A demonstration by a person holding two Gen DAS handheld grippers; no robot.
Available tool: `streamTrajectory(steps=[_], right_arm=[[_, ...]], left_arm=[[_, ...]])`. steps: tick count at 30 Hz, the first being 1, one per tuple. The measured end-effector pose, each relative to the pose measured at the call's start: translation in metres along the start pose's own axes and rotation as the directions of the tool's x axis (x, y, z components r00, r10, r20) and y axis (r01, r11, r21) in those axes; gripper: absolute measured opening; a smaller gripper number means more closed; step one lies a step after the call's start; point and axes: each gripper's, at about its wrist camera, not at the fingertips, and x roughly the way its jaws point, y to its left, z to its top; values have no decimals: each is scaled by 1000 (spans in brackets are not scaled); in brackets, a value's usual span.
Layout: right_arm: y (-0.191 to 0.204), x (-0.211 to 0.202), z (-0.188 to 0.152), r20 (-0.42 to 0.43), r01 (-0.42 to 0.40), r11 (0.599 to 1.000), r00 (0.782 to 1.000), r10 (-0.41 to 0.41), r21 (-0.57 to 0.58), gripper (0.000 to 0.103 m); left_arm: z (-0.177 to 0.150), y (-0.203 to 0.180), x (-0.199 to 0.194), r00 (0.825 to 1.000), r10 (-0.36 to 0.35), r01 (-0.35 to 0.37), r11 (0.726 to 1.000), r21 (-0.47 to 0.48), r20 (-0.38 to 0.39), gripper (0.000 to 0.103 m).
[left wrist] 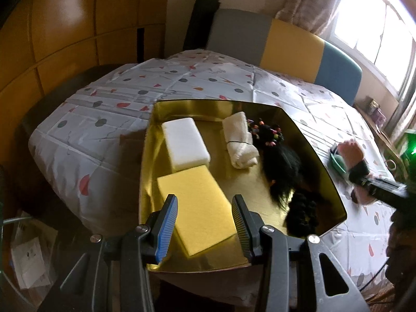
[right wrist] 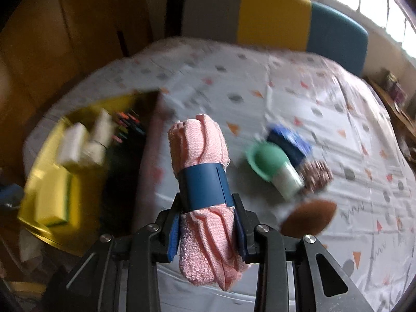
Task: Organize soft objects
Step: 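Carry the pink towel into the tray and open the right gripper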
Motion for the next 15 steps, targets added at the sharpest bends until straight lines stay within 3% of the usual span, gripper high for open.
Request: streamTrajectory(steps=[3, 8, 15], right_arm=[[29, -13, 15, 38, -83, 996, 996, 84, -30, 35], [91, 4, 24, -18, -223, 971, 975, 222, -89, 35], [133, 63, 10, -165, -207, 973, 968, 188, -106, 38]], left_arm=[[3, 6, -1, 1000, 11, -11, 1000, -15, 7, 43], [7, 11, -6, 999, 31, -31, 999, -23, 25, 43], [8, 18, -12, 998, 48, -47, 999, -29, 35, 43]])
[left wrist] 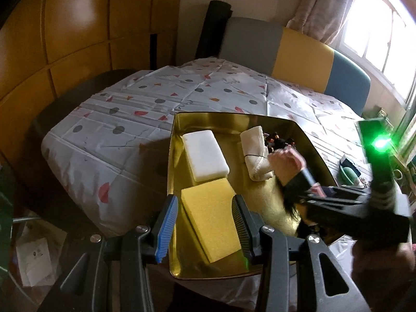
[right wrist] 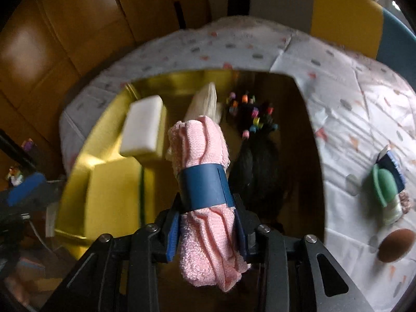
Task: Organize soft objects
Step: 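Carry the pink towel into the tray and open the right gripper, then move the left gripper to the green-capped bottle while the right gripper moves to the brown egg sponge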
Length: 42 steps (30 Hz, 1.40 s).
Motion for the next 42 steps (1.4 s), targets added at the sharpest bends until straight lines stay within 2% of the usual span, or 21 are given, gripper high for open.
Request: streamTrajectory(steps=[5, 7, 9, 15, 28, 35, 42], right_arm=[[-6, 11, -2, -15, 60, 998, 998, -60, 5, 39], [-8, 7, -3, -8, 49, 999, 999, -49, 11, 45], [-11, 0, -4, 15, 20, 999, 1000, -20, 26, 58], [-18, -23, -5, 80, -2, 999, 997, -1, 41, 64], [-59, -78, -22, 208, 59, 994, 975, -76, 88, 66], [-103, -100, -34, 230, 135, 979, 959, -168, 154, 67], [-164, -119, -49, 224, 218, 939, 933, -280, 266, 68]], left_arm=[[-1, 0, 1, 1000, 2, -2, 1000, 1, -3, 43], [-1, -1, 1, 1000, -1, 1, 1000, 4, -4, 43], [-1, -2, 2, 1000, -3, 3, 1000, 4, -6, 43], [-3, -7, 3, 1000, -3, 3, 1000, 19, -10, 43], [-4, -23, -1, 1000, -7, 8, 998, 65, -7, 43], [-4, -36, -2, 1000, -17, 17, 995, 99, -9, 43], [-5, -49, -3, 1000, -25, 26, 990, 141, -10, 43]])
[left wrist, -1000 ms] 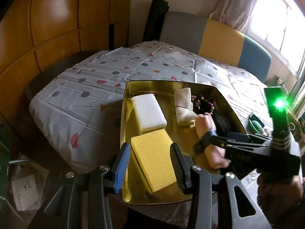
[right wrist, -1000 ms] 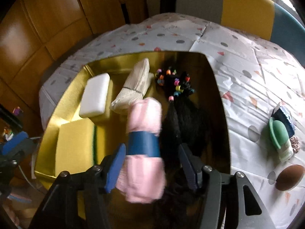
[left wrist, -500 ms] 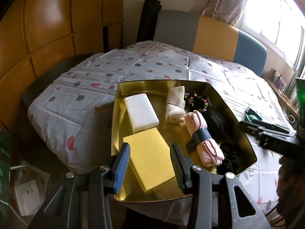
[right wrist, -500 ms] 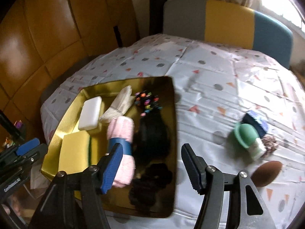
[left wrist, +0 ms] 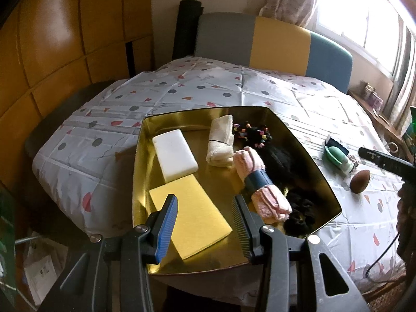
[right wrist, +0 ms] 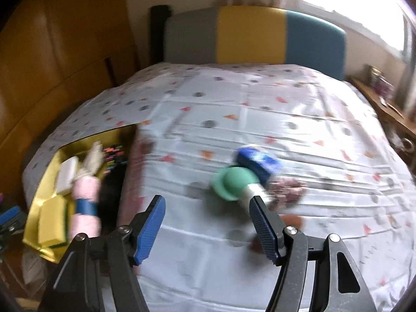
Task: Organize soft objects
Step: 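Move the left gripper to the green-capped bottle while the right gripper moves to the brown egg sponge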
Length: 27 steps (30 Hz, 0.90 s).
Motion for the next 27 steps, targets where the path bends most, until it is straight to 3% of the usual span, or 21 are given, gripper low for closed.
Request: streamTrajectory(steps=[6, 10, 16, 27], right_arm=[[-72, 0, -6, 21, 128, 984, 991, -131, 125, 70], [-116, 7, -20, -24, 217, 943, 976, -218, 253, 70], [-149, -2, -23, -29, 213, 883, 975, -221, 418, 70], [-166, -4, -30, -43, 205, 833, 976, -214, 513, 73]], left_arm=[[3, -13, 1, 1000, 0, 1, 999, 34, -6, 43], [7, -25, 0, 1000, -6, 6, 998, 67, -2, 43], [15, -55, 2, 999, -50, 49, 990, 135, 1, 43], [23, -115, 12, 979, -196, 205, 956, 209, -64, 43]])
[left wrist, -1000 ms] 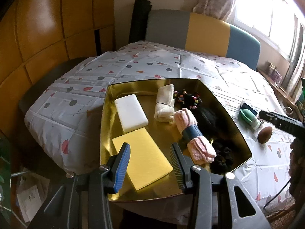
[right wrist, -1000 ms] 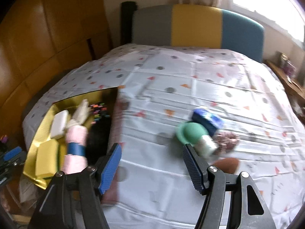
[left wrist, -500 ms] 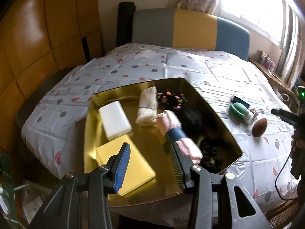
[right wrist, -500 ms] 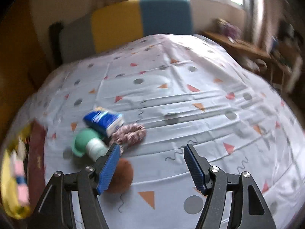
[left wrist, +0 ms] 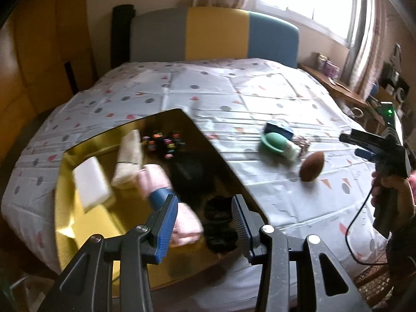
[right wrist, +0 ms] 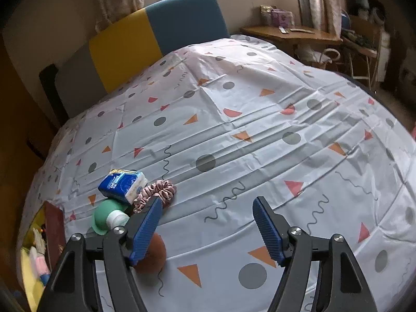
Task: Organize soft objects
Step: 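Move the left gripper to the green-capped bottle while the right gripper moves to the brown egg sponge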
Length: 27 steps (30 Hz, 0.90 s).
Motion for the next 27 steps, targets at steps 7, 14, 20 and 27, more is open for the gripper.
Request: streamTrajectory(steps=[7, 14, 20, 27], right_arm=[[-6, 0, 2, -9, -20, 999, 1000, 20, 40, 73], [-10, -2, 3, -8, -61, 995, 998, 62, 74, 73], [-9, -2, 3, -21, -100, 991, 995, 102, 89, 73], [-6, -1, 3, -28, -124, 988, 992, 127, 86, 74]], left_arm=[[15, -51, 13, 993, -107, 110, 990, 92, -40, 43], [36, -92, 41, 975, -192, 202, 975, 88, -110, 43], [61, -100, 89, 952, -238, 223, 970, -94, -193, 44], [80, -97, 146, 936, -284, 223, 935, -274, -209, 68]])
